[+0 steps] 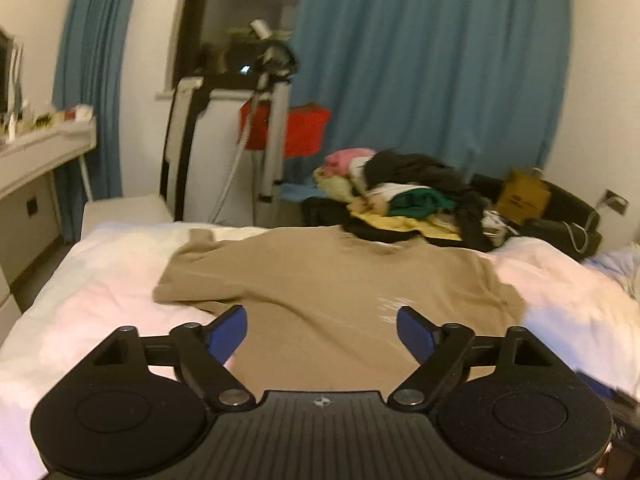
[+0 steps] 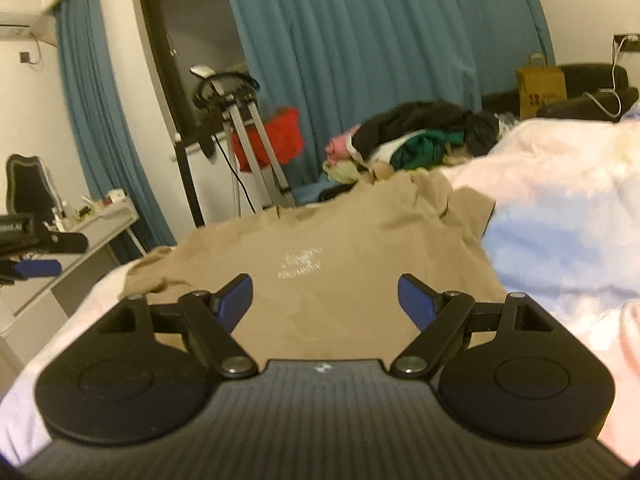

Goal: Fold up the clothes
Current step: 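Release the T-shirt and raise both tools above the flattened shirt, then grasp the beige T-shirt side edge with the right gripper and lift it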

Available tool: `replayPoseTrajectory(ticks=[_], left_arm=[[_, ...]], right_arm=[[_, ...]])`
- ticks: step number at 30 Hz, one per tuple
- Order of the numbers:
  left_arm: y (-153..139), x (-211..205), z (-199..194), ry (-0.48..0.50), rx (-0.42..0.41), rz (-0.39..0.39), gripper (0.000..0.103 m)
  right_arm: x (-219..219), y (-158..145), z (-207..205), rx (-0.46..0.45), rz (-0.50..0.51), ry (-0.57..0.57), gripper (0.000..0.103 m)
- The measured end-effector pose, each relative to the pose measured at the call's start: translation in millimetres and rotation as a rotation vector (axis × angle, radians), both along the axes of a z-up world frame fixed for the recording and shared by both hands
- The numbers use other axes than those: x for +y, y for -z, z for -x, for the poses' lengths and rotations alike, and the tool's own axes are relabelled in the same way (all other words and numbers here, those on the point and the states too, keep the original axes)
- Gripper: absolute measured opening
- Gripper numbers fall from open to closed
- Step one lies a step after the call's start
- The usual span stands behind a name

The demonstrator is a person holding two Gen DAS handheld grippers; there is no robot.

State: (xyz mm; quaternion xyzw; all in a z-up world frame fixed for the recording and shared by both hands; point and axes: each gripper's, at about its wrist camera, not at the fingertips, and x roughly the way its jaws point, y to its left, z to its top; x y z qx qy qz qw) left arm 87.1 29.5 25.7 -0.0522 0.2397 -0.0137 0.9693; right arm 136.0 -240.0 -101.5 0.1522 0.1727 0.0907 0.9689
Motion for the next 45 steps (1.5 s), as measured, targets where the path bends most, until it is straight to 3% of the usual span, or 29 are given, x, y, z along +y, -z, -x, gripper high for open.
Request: replayPoseTrajectory(ticks=[3,5,11,18,23,27,29,32,34,43,44,45], left_arm=[[9.9,-32.4,24.4,0.037,-0.027,-0.009,0.098],[20.5,-47.8,35.1,0.062,-0.022,-0.014,0.099],[56.6,-49.1,49.3,0.079,0.008,0.001,0.101],[70.2,-19.5,34.6,0.027,0.065,0.071,0.102],[80.3,-9.2,23.6,-0.017,0.104,0.128,0.102],[91.2,-7.3,9.6,-0.038,0.144,0.163,0.102],[96.9,-6.8,0.5,-0.053,0.16,0.179,0.102],[102.7,-8.0,-13.9,-0.064,0.18,0.207,0.102],[106.3,-9.3,-23.6,-0.068,0.186,0.222,0.102],[117.9,-20.2,-54.2,-0.024,0.219,0.246,0.102],[118.8,-22.2,-55.3,-0.018,0.224,0.245,0.102],[119.2,-22.9,-55.8,-0.016,0.225,0.245,0.102]], right_arm=[[-6.1,-6.0,12.2,-0.018,-0.016,0.008,0.082],[-9.5,-6.2,13.6,-0.021,-0.031,0.01,0.082],[-23.8,-0.8,7.5,-0.002,-0.114,0.014,0.082],[-106.0,26.7,-53.0,0.093,-0.468,0.102,0.082],[-184.5,68.1,-104.4,0.115,-0.684,0.203,0.082],[-216.5,104.3,-154.7,0.143,-0.874,0.165,0.081],[-214.7,115.5,-183.7,0.17,-0.889,0.098,0.08],[-199.2,124.1,-227.2,0.265,-0.776,0.048,0.076],[-191.5,127.2,-243.0,0.251,-0.751,0.05,0.076],[-172.0,125.0,-295.4,0.224,-0.831,0.039,0.078],[-169.8,124.8,-301.3,0.221,-0.84,0.038,0.072],[-167.6,124.5,-307.1,0.218,-0.849,0.037,0.054]])
